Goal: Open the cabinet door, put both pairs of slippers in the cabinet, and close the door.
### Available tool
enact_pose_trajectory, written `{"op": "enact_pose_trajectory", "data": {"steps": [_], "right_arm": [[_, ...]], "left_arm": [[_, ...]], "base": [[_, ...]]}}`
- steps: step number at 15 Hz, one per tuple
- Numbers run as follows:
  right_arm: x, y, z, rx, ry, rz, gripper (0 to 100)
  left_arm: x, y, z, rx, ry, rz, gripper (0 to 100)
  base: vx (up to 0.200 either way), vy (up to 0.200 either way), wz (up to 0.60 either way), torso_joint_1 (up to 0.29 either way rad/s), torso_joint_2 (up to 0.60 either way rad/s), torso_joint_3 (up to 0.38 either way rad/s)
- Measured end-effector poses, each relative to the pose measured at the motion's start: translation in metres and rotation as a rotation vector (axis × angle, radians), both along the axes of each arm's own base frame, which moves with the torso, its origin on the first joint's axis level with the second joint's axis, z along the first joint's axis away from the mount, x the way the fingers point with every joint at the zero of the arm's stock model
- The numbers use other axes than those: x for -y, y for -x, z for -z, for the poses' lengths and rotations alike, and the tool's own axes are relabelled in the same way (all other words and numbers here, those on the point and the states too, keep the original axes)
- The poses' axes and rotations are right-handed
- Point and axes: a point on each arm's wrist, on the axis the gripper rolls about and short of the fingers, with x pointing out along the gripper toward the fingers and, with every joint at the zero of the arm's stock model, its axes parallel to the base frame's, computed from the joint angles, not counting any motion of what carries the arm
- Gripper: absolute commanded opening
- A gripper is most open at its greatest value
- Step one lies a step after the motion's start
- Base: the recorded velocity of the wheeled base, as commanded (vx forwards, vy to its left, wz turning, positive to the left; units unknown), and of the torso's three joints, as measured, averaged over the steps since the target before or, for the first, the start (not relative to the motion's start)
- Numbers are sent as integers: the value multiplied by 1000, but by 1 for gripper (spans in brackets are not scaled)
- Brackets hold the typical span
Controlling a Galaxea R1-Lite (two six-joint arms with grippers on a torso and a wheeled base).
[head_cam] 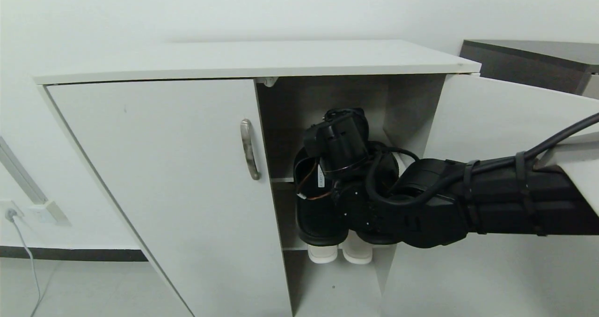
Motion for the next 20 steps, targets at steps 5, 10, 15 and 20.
{"op": "enact_pose_trajectory", "data": {"steps": [5,10,15,20], "right_arm": [[-1,2,1,-2,-1,-6,0],[4,-9,1,0,15,18,0],[5,-37,-12,39,23,32,0],[5,-62,-22,48,-9,31,0]], "left_arm": [[0,0,0,0,0,-1,0],[0,0,0,0,0,-1,0],[0,0,0,0,-8,-3,0],[0,0,0,0,-5,-4,0]], "base": [[0,0,0,0,0,0],[0,0,0,0,0,0],[0,0,0,0,0,0],[0,0,0,0,0,0]]}}
